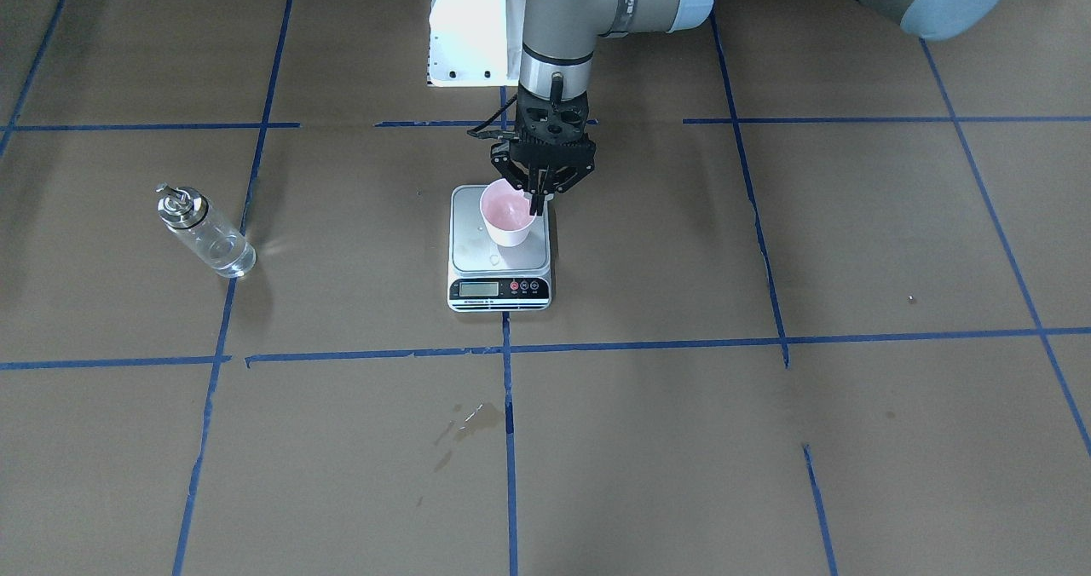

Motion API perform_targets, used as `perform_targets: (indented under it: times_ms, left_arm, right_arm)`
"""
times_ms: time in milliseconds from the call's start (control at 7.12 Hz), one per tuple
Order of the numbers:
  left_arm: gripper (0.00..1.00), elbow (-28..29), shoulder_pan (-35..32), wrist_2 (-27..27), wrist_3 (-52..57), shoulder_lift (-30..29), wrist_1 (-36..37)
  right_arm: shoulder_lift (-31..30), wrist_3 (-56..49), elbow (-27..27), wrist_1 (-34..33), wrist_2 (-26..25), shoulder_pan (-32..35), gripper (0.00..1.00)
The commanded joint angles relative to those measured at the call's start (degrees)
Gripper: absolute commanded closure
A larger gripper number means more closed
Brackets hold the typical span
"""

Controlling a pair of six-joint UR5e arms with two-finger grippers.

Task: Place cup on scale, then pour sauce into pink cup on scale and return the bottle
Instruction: 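Lift the pink cup with the left gripper and carry it over the scale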

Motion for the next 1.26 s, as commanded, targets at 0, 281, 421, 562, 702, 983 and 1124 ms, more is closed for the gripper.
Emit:
perform_targets:
  times_ms: [0, 281, 421, 562, 702, 983, 1124]
  left_arm:
    - [0.94, 0.05, 0.27, -0.01, 0.0, -0.02, -0.02]
    - [0.93, 0.13, 0.71, -0.01, 0.0, -0.02, -0.11]
    - [0.9, 0.13, 1.06, -0.01, 0.0, -0.02, -0.11]
    - [0.9, 0.13, 1.06, -0.01, 0.0, -0.02, -0.28]
    - [0.87, 1.0, 1.15, -0.01, 0.0, -0.02, -1.41]
    - [0.7, 1.19, 1.06, -0.01, 0.0, 0.07, -2.04]
    - [0.45, 0.58, 1.06, -0.01, 0.0, 0.07, -1.95]
  right_arm:
    - [0.0, 0.0, 0.07, 0.0, 0.0, 0.09, 0.0]
    - [0.0, 0.0, 0.07, 0.0, 0.0, 0.0, 0.0]
    - [0.0, 0.0, 0.07, 0.0, 0.0, 0.0, 0.0]
    - [0.0, 0.0, 0.07, 0.0, 0.0, 0.0, 0.0]
    - [0.0, 0.0, 0.07, 0.0, 0.0, 0.09, 0.0]
    - [0.0, 0.0, 0.16, 0.0, 0.0, 0.0, 0.0]
    - [0.0, 0.0, 0.25, 0.0, 0.0, 0.09, 0.0]
